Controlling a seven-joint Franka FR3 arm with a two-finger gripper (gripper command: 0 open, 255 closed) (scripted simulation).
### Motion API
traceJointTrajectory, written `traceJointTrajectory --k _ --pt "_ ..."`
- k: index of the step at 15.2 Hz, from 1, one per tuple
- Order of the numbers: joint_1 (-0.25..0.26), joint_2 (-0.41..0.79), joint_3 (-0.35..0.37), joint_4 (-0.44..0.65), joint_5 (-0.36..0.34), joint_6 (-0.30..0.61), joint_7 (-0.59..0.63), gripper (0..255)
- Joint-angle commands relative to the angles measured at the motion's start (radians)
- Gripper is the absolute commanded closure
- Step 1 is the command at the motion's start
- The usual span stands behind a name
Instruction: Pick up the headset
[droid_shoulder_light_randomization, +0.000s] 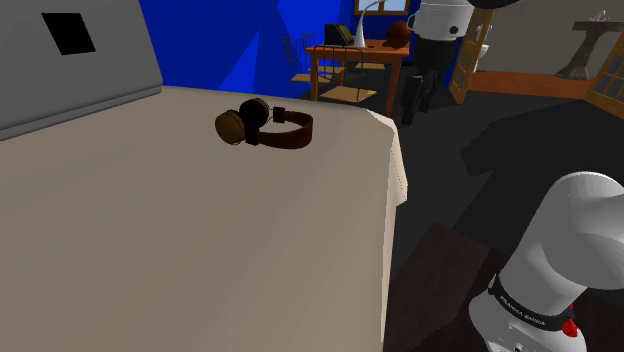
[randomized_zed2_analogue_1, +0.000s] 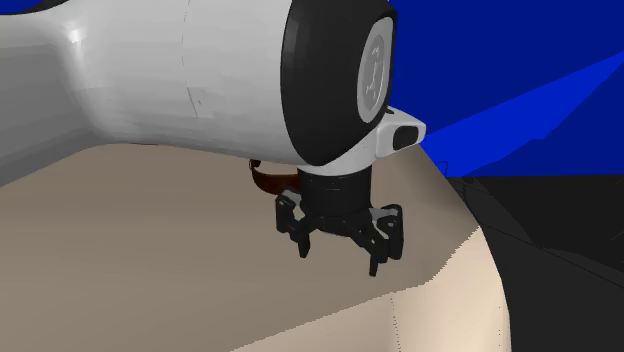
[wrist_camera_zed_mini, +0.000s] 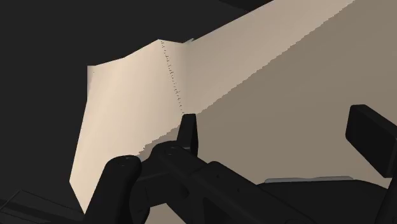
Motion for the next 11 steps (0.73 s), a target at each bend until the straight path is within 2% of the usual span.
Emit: traceJointTrajectory --k 1,11 --pt "0.0 0.0 0.0 0.0 0.0 0.0 0.0 0" --pt "0.057 0.317 0.128 0.245 0.079 0.052 0.147 0"
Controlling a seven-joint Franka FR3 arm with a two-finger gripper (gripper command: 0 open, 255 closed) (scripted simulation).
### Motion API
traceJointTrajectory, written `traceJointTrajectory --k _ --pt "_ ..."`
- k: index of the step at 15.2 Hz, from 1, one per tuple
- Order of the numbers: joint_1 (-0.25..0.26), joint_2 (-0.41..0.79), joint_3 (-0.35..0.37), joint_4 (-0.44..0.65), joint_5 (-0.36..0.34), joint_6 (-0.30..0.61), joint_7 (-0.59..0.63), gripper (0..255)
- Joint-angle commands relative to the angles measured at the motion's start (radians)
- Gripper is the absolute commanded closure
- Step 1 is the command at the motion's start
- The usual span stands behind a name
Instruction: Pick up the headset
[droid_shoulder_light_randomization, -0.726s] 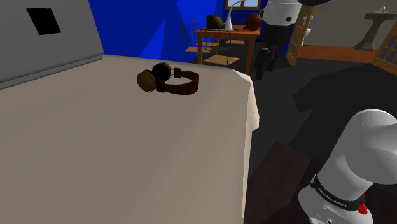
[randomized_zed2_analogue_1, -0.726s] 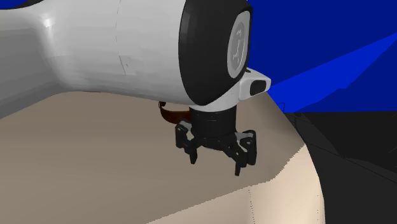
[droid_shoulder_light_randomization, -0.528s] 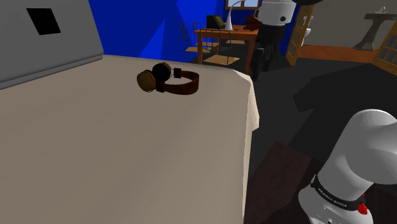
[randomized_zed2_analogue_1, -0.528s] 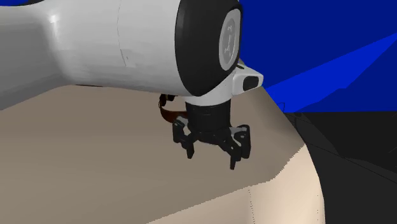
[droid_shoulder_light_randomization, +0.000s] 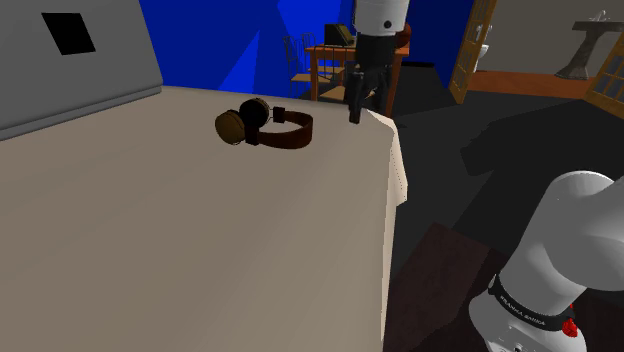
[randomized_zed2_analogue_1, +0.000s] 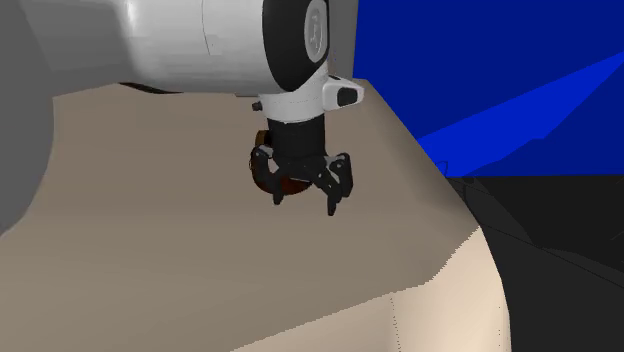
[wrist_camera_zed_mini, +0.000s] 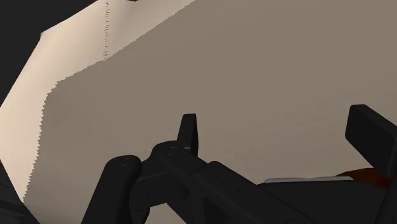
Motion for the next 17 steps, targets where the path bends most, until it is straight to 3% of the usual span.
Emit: traceJointTrajectory --k 1,10,17 --pt "0.011 0.068 0.028 0.058 0.011 0.006 0.035 0" --pt "0.052 0.385 0.123 0.39 0.006 -0.022 0.164 0" --pt "0.112 0.675 0.176 0.756 -0.047 -0.111 0.262 0"
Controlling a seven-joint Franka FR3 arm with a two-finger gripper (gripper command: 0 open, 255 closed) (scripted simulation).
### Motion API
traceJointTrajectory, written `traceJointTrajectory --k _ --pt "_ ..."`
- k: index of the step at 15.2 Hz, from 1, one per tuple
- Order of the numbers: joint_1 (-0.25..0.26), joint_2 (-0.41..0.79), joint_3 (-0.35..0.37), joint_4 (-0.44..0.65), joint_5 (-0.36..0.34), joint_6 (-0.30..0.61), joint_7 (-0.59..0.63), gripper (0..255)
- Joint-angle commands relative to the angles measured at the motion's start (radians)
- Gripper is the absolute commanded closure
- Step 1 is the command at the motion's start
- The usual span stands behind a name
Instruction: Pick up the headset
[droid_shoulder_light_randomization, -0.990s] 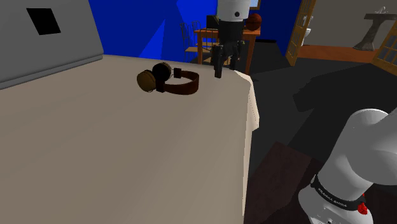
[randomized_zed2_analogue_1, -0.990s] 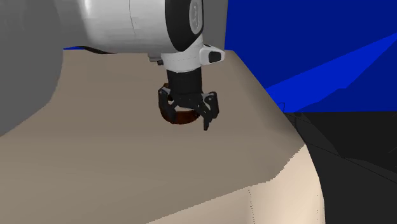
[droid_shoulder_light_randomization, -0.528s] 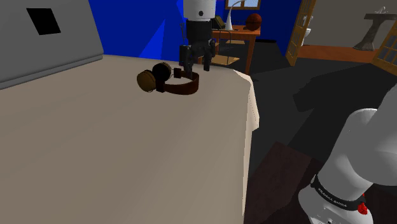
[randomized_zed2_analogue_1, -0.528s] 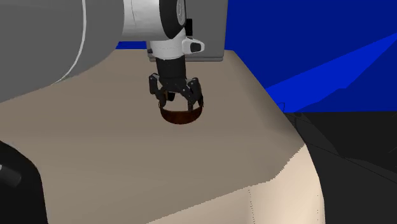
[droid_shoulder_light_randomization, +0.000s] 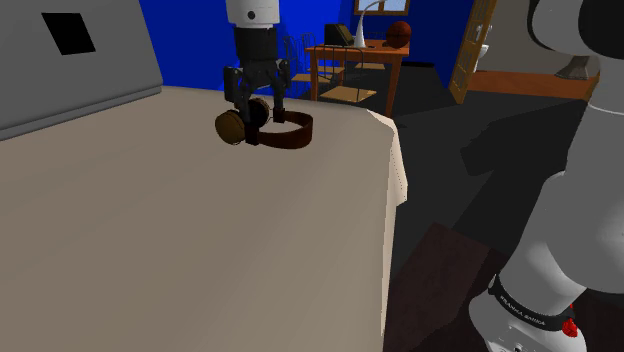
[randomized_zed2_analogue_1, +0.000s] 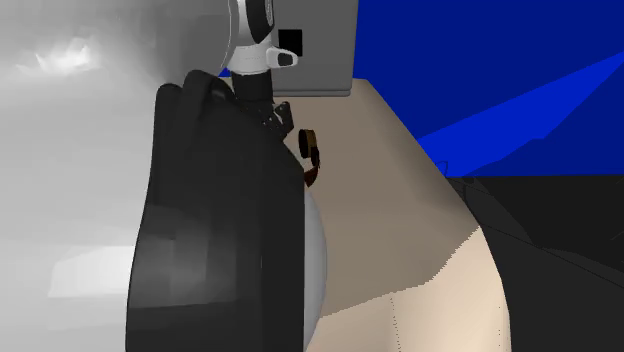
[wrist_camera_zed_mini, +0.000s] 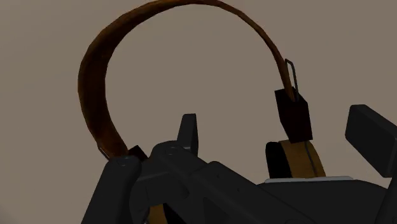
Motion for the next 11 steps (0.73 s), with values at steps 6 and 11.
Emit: traceJointTrajectory --k 6,11 --pt "0.029 0.107 0.013 0.09 -0.022 0.012 0.035 0" --pt "0.025 0.096 0.012 0.027 -0.02 0.065 0.035 0"
